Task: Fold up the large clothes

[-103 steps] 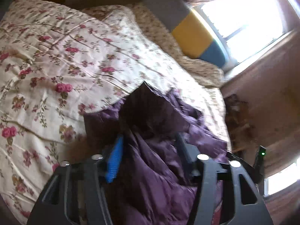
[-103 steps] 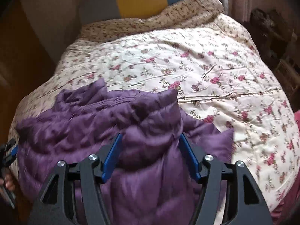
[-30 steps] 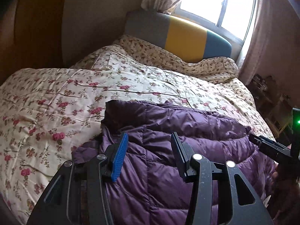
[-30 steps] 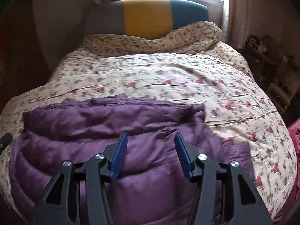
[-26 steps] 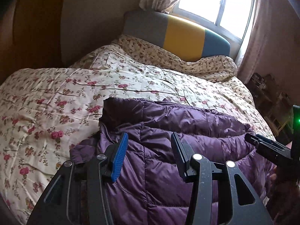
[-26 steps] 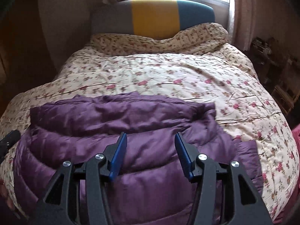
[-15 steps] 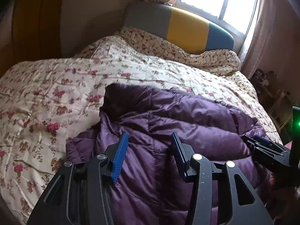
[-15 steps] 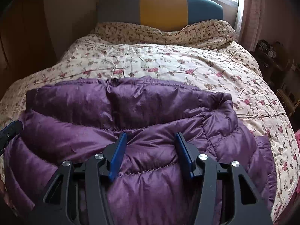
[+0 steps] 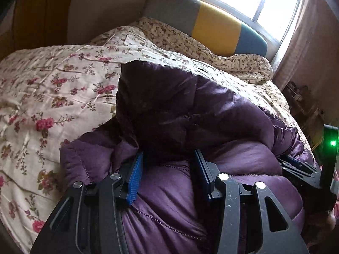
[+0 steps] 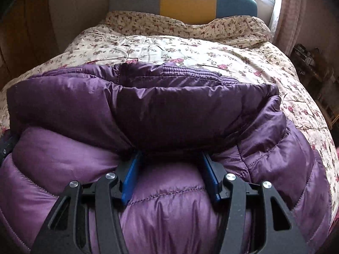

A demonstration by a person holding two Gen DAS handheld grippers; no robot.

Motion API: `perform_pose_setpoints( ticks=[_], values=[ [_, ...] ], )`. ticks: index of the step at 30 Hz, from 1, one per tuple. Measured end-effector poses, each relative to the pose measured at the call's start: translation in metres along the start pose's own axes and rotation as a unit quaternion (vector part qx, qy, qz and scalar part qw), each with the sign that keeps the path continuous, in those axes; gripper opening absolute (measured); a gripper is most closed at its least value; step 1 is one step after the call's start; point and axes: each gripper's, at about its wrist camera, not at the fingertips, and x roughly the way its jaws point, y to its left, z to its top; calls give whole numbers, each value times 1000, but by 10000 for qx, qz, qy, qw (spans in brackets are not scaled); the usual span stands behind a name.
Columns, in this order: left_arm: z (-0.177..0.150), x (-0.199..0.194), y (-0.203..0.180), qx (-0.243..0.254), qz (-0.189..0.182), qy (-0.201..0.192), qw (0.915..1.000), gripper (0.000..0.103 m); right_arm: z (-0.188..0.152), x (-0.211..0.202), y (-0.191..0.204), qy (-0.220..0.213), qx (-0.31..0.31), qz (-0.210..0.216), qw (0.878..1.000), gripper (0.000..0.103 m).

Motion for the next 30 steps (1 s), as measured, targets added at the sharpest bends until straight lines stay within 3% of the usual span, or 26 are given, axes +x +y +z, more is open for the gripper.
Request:
perform_pose_setpoints(
  ticks=[7,12,14,16,20,23,30],
  values=[
    [5,-14,3,-159,-41,-3,9999,47,4,-14,-1,-75,-8,25,10000,53],
    [2,-36,12,-380,-33,-170,9991,48,-2,-51,1,-385,67,383,9985,32],
    [-1,-42,13,-369,-26,-205,9991,48,-7,-66,7,-448,49,702,9965,19],
    [-3,-48,15,-346,44,-260,9991,48,-14,-78,15,-477,-18,951,9943,16],
    [-10,-55,23,-418,117,-242,9988,48,-33,-93,33,-409,-183,1278,9908,12],
    [-16,-53,31,-459,153,-140,9987,48,-47,-95,43,-316,-277,1261,9911,11],
    [-26,-42,34,-373,169,3,9992,48,-58,-59,49,-29,-305,1156,9928,10]
  ],
)
